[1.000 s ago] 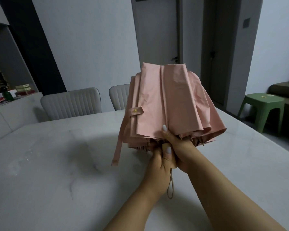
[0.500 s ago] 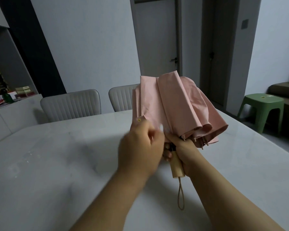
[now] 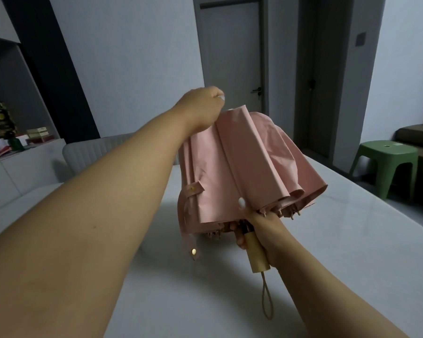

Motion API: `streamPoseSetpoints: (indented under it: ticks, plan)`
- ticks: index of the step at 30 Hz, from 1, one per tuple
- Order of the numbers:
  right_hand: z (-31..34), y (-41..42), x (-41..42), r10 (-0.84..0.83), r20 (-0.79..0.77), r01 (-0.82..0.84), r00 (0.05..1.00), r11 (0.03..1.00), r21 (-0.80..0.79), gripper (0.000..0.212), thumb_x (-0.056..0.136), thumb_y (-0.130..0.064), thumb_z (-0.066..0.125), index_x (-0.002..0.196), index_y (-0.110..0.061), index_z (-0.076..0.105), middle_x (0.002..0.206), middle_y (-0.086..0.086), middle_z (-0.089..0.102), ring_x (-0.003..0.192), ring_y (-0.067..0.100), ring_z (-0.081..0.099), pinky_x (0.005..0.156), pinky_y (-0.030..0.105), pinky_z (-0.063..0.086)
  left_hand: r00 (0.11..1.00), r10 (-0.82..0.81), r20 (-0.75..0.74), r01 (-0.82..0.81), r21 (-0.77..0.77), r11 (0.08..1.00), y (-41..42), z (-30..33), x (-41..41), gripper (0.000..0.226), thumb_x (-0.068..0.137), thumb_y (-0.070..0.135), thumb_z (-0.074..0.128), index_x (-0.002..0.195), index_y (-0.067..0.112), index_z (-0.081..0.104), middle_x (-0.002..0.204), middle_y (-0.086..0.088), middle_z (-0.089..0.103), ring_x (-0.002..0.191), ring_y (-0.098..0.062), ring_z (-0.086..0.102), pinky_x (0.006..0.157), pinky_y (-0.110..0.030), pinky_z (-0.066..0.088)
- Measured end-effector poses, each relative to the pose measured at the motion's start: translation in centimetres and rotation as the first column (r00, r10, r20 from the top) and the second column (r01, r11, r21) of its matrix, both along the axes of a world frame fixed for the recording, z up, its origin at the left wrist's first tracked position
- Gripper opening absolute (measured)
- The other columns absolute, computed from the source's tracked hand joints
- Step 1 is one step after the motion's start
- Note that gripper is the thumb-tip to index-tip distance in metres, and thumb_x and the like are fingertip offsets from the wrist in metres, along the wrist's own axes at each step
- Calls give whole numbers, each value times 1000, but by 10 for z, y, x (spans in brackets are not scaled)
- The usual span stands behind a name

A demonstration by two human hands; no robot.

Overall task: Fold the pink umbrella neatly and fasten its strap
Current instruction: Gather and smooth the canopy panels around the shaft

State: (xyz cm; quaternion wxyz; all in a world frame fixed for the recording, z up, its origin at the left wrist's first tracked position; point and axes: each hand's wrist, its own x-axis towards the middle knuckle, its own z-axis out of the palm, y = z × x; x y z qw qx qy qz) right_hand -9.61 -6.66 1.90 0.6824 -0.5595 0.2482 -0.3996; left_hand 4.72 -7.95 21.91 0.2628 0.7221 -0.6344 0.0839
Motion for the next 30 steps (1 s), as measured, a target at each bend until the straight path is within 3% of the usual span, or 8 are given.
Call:
streamPoseSetpoints:
  ticks: [4,7,9,12,16,21,25,30]
  plan:
    - [-4,0,0,68,-24,-70,997,996,-58,42,69,-39,74,83,-4,58,63,9,56,47,17,53,47,28,49,995,93,29,-96,146,985,-6,6,-8,66,104,47,18,140,-1,44,152,-20,37,139,-31,35,109,-32,27]
    - [-6,-1,2,95,-37,-96,995,994,-43,38,66,-36,76,78,-6,57,61,7,54,46,17,52,47,28,48,987,152,-58,-144,121,982,-10,11,1,65,100,54,31,138,4,47,147,-15,44,133,-31,43,107,-35,32]
    - [-6,-3,2,97,-21,-97,995,995,-19,36,67,-35,76,76,-6,56,61,7,52,46,17,51,46,28,47,956,70,-285,-41,104,994,-12,14,9,49,96,55,43,99,11,66,105,-6,65,95,-24,60,87,-34,44]
    - [-7,-5,3,111,18,-111,994,994,16,45,60,-38,79,81,-4,58,61,5,53,47,18,49,47,29,45,805,-50,-591,151,123,981,-7,16,12,50,93,47,55,52,19,61,57,5,57,62,-14,51,68,-28,43]
    - [-8,-4,4,143,61,-146,988,988,53,30,68,-26,70,79,-2,56,60,7,50,46,18,45,46,27,41,785,-121,-607,231,106,967,-3,13,17,31,87,30,68,59,18,66,55,9,63,65,-10,57,67,-27,46]
    - [-5,-4,4,185,128,-202,974,970,135,28,70,-28,68,72,-4,53,58,7,45,43,17,42,42,25,38,630,-238,-739,298,-52,953,-1,9,20,35,95,16,56,60,18,57,52,9,59,57,-7,53,66,-26,41]
    - [-9,-6,6,185,124,-204,975,965,164,32,65,-22,71,77,-3,49,59,9,45,41,18,43,42,26,38,760,-136,-636,156,-25,987,-1,6,21,33,94,36,55,68,15,60,65,2,57,58,-10,48,66,-28,37]
    - [-11,-6,6,239,108,-254,965,954,160,79,26,-48,95,75,-4,50,60,9,48,42,17,48,43,26,43,878,38,-477,11,100,995,5,9,21,36,91,50,53,80,16,61,78,-1,62,68,-13,51,86,-36,35]
